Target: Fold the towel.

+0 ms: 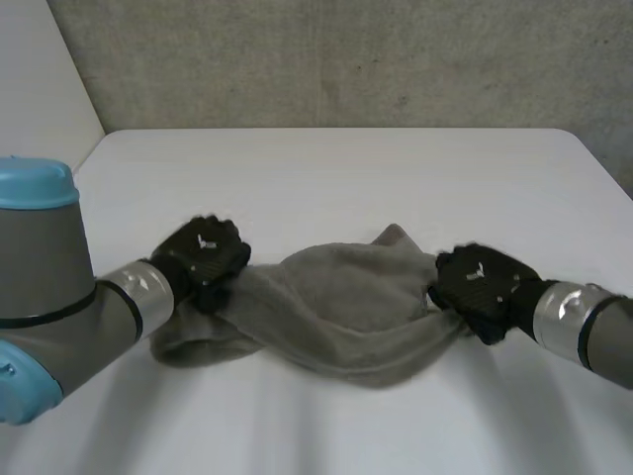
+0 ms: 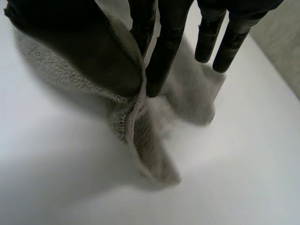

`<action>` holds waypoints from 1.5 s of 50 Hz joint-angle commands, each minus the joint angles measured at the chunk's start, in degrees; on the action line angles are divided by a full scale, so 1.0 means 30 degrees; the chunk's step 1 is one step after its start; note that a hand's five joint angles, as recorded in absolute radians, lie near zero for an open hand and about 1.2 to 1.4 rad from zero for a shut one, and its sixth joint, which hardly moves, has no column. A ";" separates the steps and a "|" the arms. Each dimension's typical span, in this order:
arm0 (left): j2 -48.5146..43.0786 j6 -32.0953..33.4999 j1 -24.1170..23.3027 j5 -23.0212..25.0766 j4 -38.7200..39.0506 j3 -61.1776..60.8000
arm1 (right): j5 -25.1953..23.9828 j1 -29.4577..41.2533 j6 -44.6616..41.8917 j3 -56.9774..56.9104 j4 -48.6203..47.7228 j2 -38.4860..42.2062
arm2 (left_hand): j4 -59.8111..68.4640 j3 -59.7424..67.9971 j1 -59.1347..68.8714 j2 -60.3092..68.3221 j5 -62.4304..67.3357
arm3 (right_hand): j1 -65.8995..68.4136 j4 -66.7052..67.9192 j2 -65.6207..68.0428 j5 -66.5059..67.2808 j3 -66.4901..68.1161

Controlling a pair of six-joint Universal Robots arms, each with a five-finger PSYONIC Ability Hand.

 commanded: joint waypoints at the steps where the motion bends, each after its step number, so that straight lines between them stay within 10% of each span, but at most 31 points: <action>1: -0.2240 -0.0478 0.0415 -0.1665 0.2289 0.5286 | -0.0434 0.0925 0.2869 -0.5111 -0.0386 0.1740 | -0.1121 -0.0985 0.2194 0.2116 0.1600 | 0.1320 -0.1455 0.1597 0.1021 -0.0828; 12: -0.0106 -0.1534 0.0621 -0.3371 0.9033 0.8377 | 0.2320 0.1394 1.2068 -1.5951 -0.4693 0.1213 | -0.1121 -0.0985 0.2194 0.2116 0.1600 | 0.1320 -0.1455 0.1597 0.1021 -0.0828; 27: 0.4022 -0.3263 0.2349 -0.0973 1.2490 -0.3766 | -0.0519 0.1247 1.0583 -0.4714 -0.8531 -0.3239 | -0.1121 -0.0985 0.2194 0.2116 0.1600 | 0.1320 -0.1455 0.1597 0.1021 -0.0828; 32: 0.4083 -0.3204 0.2789 -0.0266 1.2461 -0.7150 | -0.1574 0.1276 0.7302 -0.0056 -0.8472 -0.3211 | -0.1121 -0.0985 -0.7274 -0.7352 -0.7868 | 0.1320 -0.1455 0.1597 0.1021 -0.0828; 34: 0.3938 -0.3088 0.2789 -0.0324 1.2112 -0.8404 | -0.1693 0.1364 0.6597 0.1146 -0.8559 -0.3182 | -0.1121 -0.0985 -1.7838 -1.7915 -1.8432 | 0.1320 -0.1455 0.1597 0.1021 -0.0828; 59: 0.4992 -0.2970 0.2877 -0.0236 0.7774 -0.6476 | -0.1372 0.1481 0.4979 0.3443 -0.8472 -0.0662 | -0.1121 -0.0985 -1.9162 -1.9239 -1.9756 | 0.1320 -0.1455 0.1597 0.1021 -0.0828; 75: -0.3497 0.0011 0.2789 0.1371 0.2536 0.1545 | -0.1401 0.1277 0.4979 0.3941 -0.8443 -0.0603 | -0.1121 -0.0985 -1.9049 -1.9127 -1.9644 | 0.1320 -0.1455 0.1597 0.1021 -0.0828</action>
